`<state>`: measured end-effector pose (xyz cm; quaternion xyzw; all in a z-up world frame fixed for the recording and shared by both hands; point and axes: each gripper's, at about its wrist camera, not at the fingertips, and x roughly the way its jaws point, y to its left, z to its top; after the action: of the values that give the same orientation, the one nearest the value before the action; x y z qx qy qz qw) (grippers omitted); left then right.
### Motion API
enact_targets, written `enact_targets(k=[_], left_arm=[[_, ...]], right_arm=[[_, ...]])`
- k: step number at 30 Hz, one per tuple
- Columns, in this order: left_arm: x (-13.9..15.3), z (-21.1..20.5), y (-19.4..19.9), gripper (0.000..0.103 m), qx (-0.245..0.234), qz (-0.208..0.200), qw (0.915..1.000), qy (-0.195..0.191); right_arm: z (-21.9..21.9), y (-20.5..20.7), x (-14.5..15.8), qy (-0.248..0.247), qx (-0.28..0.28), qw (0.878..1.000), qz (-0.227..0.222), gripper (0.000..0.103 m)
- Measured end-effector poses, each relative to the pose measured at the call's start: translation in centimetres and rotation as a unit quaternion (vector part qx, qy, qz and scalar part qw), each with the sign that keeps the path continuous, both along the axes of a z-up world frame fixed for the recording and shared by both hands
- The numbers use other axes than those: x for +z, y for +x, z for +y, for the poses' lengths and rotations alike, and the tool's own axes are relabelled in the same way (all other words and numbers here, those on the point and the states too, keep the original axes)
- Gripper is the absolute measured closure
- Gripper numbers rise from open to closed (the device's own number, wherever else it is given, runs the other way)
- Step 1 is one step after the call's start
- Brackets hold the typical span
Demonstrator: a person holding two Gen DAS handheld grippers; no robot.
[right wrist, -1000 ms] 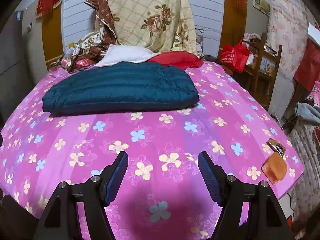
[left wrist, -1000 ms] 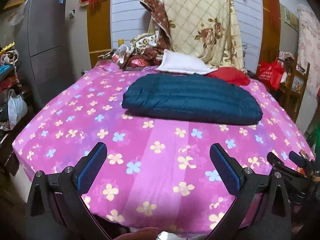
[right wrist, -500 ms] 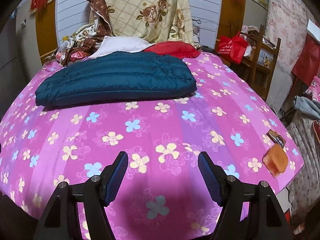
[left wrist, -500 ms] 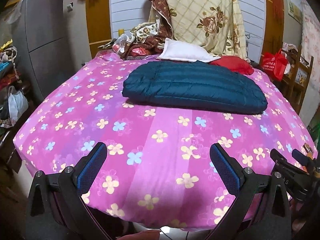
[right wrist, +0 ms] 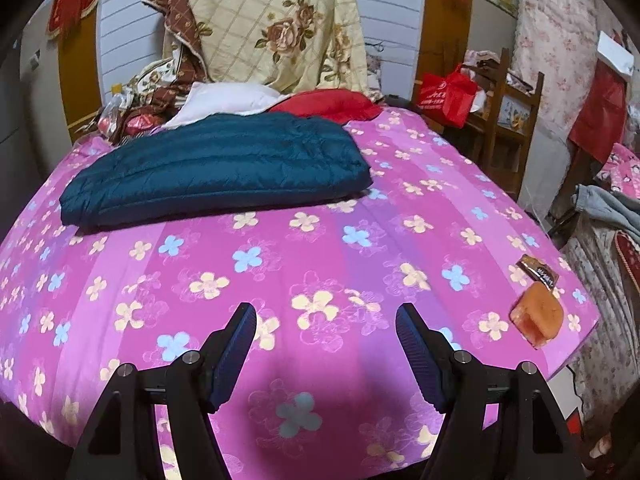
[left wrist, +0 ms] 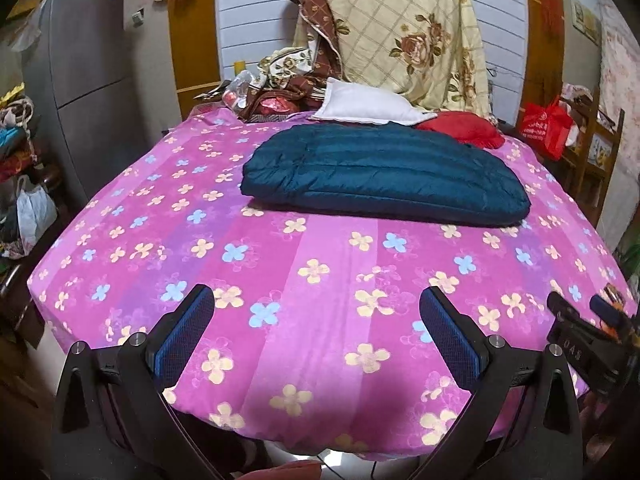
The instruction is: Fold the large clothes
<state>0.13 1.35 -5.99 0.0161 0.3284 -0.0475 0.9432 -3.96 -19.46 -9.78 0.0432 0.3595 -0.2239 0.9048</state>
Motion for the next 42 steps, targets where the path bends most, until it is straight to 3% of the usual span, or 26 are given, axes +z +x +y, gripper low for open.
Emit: enact_targets(k=[9,20,31,42], left_arm=[[-1.4,-0.5,0.8,0.0,-0.012,0.026,0.9996,0.006],[-1.6,-1.3,0.2,0.0,-0.024,0.016,0.9995,0.013],[-2.8,-3.4,-0.3,0.0,-0.056,0.029,0.9975,0.031],[-2.9,-3.0,-0.1,0.0,-0.063,0.043,0.9971,0.009]], right_arm=[[0.9,1.1,-1.0,-0.005,0.015,1.0,0.021,0.031],[0.3,0.7,-0.7,-0.006,0.001,1.0,0.012,0.031],[-0.1,1.0,-1.5,-0.009,-0.003,1.0,0.023,0.031],[0.4,1.2,-1.9,-0.018,0.001,0.999,0.035,0.031]])
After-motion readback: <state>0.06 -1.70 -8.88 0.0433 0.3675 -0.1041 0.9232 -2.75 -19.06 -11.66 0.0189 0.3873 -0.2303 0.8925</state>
